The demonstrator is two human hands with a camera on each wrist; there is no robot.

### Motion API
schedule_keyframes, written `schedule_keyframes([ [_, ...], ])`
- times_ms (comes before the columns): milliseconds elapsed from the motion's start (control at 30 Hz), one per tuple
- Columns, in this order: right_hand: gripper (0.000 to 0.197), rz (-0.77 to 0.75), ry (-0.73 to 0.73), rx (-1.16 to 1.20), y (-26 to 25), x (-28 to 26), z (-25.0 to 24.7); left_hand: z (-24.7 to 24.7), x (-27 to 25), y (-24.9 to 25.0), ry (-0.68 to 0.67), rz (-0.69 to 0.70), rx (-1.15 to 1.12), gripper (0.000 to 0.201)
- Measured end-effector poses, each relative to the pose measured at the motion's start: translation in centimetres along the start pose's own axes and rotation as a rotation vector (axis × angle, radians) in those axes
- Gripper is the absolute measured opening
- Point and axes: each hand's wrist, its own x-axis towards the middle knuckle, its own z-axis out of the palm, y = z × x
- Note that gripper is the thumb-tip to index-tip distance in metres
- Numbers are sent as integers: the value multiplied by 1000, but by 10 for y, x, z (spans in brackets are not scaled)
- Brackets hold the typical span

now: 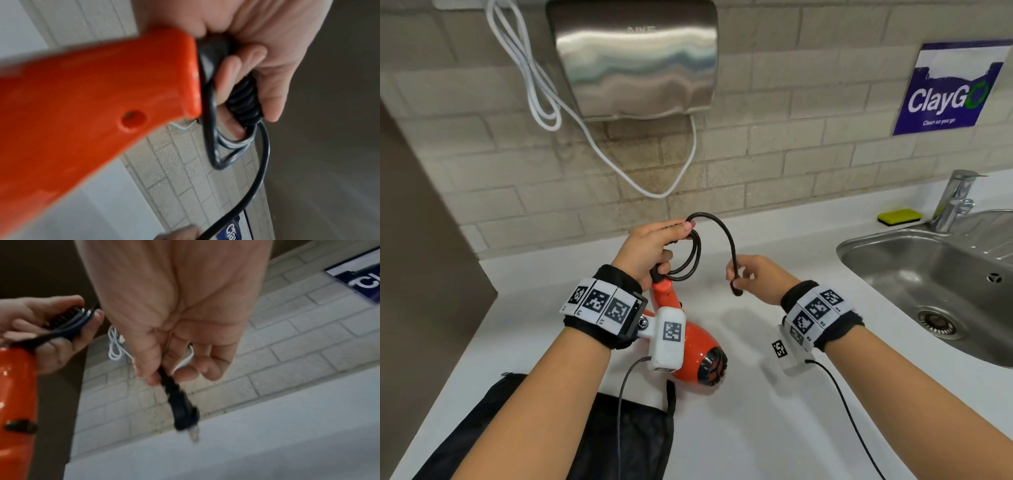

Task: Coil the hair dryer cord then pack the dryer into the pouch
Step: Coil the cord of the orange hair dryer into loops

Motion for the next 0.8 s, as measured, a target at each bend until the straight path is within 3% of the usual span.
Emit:
schedule_keyframes([
  [100,29,64,-25,-21,15,-3,7,-4,1,-2,40,15,-40,9],
  [200,33,61,71,13,12,-3,6,-5,0,-3,64,30,-54,9],
  [433,35,-192,392,399,-44,-5,-10,-5,1,-5,109,49,-63,7],
  [600,33,-348,327,595,-68,-9,-6,0,1,-4,116,62,-50,11],
  [700,34,-367,331,546,-68,-6,8,4,-1,-5,84,69,-24,18],
  [800,27,-373,484,324,-67,-4,19,9,-3,-6,36,93,29,16],
])
